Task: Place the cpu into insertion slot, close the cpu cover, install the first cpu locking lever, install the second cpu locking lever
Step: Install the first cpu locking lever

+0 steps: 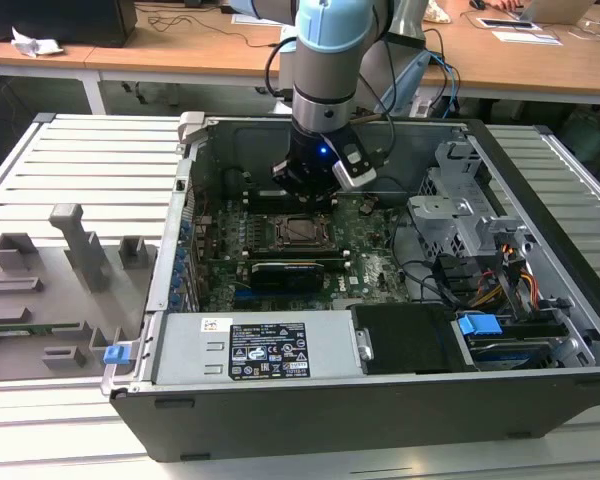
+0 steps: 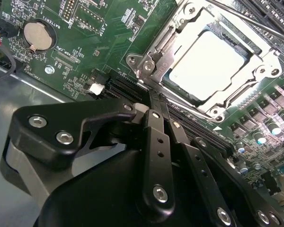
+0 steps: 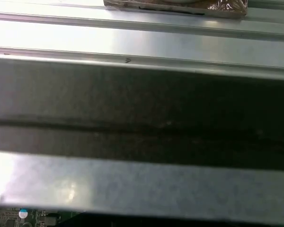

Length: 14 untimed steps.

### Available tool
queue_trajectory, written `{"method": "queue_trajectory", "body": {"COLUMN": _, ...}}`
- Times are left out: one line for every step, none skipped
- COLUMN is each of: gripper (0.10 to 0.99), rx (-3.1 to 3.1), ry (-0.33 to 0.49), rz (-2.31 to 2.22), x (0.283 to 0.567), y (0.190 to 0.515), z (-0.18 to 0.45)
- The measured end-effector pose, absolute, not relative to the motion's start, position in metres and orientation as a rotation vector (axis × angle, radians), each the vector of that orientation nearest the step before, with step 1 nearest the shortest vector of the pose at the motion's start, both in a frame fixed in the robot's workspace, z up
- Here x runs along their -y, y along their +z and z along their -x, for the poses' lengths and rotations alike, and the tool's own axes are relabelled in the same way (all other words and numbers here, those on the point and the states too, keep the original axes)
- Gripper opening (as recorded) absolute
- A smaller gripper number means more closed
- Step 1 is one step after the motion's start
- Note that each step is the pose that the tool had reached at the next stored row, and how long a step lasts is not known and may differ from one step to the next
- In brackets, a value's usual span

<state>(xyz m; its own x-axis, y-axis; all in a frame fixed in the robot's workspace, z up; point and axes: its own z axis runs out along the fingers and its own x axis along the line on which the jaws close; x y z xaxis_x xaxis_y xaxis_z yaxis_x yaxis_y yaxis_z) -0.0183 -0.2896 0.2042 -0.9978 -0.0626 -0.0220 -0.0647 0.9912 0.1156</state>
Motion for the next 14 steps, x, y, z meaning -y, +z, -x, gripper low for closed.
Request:
{"method": "queue_trajectory", "body": {"gripper": 0.106, "rx": -3.116, "ry": 0.182, "rz": 0.100, "x": 0.2897, "y": 0.2040, "z": 0.0182}}
{"method": "queue_trajectory", "body": {"gripper": 0.106, "rx": -3.117, "ry": 0.182, "rz": 0.100, "x": 0.2896, "y": 0.2037, "z": 0.0182}}
{"method": "queue_trajectory", "body": {"gripper": 0.106, "rx": -3.116, "ry": 0.182, "rz": 0.100, "x": 0.2896, "y": 0.2033, "z": 0.0181}}
{"method": "queue_trajectory", "body": {"gripper": 0.106, "rx": -3.116, "ry": 0.182, "rz": 0.100, "x": 0.2896, "y": 0.2029, "z": 0.0181}}
{"method": "queue_trajectory", "body": {"gripper": 0.106, "rx": -3.116, "ry": 0.182, "rz": 0.100, "x": 0.2896, "y": 0.2026, "z": 0.0180}}
{"method": "queue_trajectory", "body": {"gripper": 0.106, "rx": -3.116, "ry": 0.182, "rz": 0.100, "x": 0.2897, "y": 0.2025, "z": 0.0179}}
{"method": "queue_trajectory", "body": {"gripper": 0.106, "rx": -3.116, "ry": 0.182, "rz": 0.100, "x": 0.2897, "y": 0.2025, "z": 0.0178}}
{"method": "queue_trajectory", "body": {"gripper": 0.106, "rx": -3.116, "ry": 0.182, "rz": 0.100, "x": 0.2897, "y": 0.2025, "z": 0.0178}}
{"method": "queue_trajectory", "body": {"gripper": 0.106, "rx": -3.116, "ry": 0.182, "rz": 0.100, "x": 0.2897, "y": 0.2025, "z": 0.0178}}
{"method": "queue_trajectory", "body": {"gripper": 0.106, "rx": -3.116, "ry": 0.182, "rz": 0.100, "x": 0.2896, "y": 0.2028, "z": 0.0178}}
{"method": "queue_trajectory", "body": {"gripper": 0.106, "rx": -3.116, "ry": 0.182, "rz": 0.099, "x": 0.2896, "y": 0.2033, "z": 0.0178}}
{"method": "queue_trajectory", "body": {"gripper": 0.106, "rx": -3.116, "ry": 0.182, "rz": 0.100, "x": 0.2896, "y": 0.2038, "z": 0.0177}}
{"method": "queue_trajectory", "body": {"gripper": 0.106, "rx": -3.116, "ry": 0.182, "rz": 0.100, "x": 0.2896, "y": 0.2044, "z": 0.0178}}
{"method": "queue_trajectory", "body": {"gripper": 0.106, "rx": -3.116, "ry": 0.182, "rz": 0.100, "x": 0.2896, "y": 0.2045, "z": 0.0177}}
